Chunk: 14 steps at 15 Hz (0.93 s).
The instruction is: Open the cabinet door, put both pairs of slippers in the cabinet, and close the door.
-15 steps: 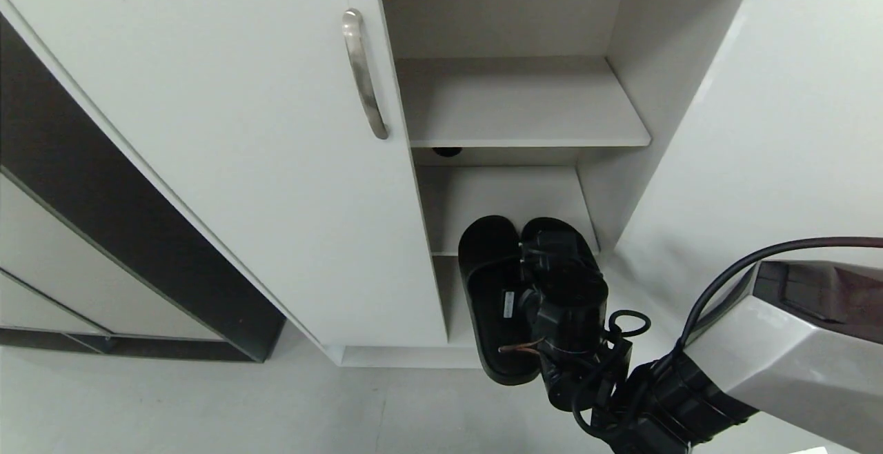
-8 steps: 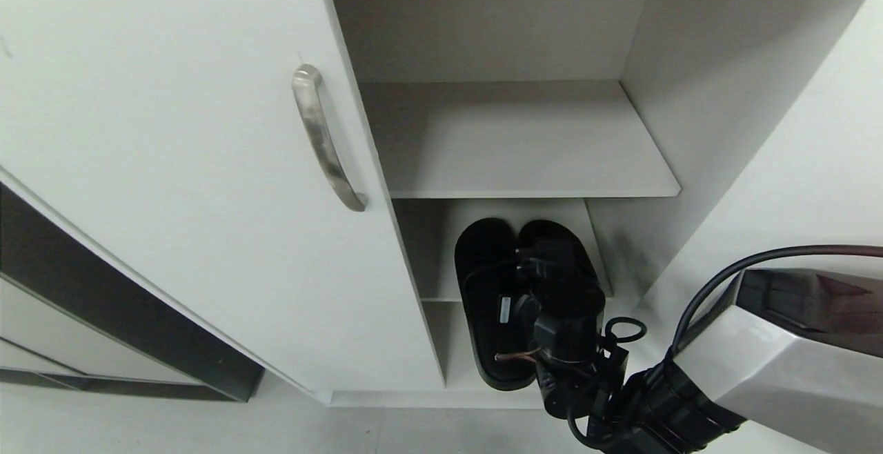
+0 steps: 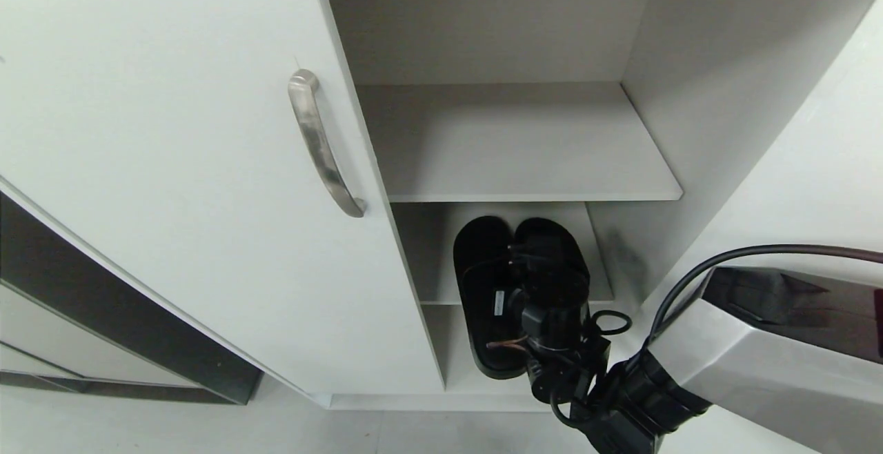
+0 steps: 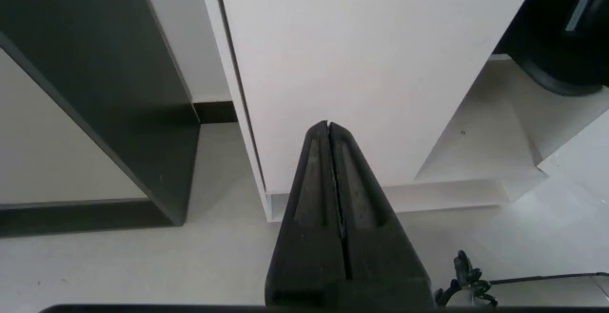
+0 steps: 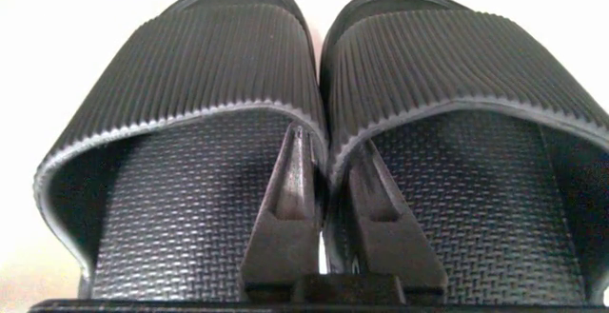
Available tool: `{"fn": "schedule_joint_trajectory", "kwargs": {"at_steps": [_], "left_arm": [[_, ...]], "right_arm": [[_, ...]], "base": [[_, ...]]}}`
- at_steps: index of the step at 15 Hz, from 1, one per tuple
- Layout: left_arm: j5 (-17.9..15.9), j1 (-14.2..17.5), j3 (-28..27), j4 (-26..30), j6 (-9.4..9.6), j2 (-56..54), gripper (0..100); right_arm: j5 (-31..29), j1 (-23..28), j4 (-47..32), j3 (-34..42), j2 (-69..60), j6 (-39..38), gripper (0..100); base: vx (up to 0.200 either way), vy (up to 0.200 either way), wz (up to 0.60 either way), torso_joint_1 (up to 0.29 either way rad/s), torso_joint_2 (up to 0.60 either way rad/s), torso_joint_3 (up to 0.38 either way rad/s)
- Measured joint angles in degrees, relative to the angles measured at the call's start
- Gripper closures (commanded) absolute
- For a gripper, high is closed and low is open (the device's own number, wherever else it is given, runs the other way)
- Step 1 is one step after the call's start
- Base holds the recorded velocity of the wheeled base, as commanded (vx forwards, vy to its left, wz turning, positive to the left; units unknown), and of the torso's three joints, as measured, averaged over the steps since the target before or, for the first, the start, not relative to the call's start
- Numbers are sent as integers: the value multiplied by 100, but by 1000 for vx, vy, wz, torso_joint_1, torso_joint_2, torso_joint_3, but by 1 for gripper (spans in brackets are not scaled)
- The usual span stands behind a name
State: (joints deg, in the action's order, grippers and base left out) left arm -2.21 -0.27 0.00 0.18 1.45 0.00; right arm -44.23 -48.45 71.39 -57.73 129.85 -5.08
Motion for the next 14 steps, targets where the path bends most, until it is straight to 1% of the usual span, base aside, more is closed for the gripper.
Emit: {"fn": "schedule_joint_trajectory", "kwargs": {"at_steps": [3, 6, 8, 10, 14], "left_arm": [[2, 0, 0, 0, -6, 0, 100], [7, 2, 0, -2, -20, 0, 100], [7, 0, 0, -5, -22, 0, 100], [7, 0, 0, -7, -33, 0, 100], [10, 0, 0, -9, -37, 0, 100]], "right_arm": [[9, 256, -378, -894, 330, 95, 100], [22, 471, -1000, -1751, 571, 110, 100], [28, 571, -1282, -2178, 711, 112, 100], [28, 641, -1384, -2397, 824, 112, 100], [30, 708, -1393, -2544, 997, 115, 100]], "base": [[0, 0, 0, 0, 0, 0], [0, 0, 0, 0, 0, 0], [0, 0, 0, 0, 0, 0], [0, 0, 0, 0, 0, 0], [0, 0, 0, 0, 0, 0]]}}
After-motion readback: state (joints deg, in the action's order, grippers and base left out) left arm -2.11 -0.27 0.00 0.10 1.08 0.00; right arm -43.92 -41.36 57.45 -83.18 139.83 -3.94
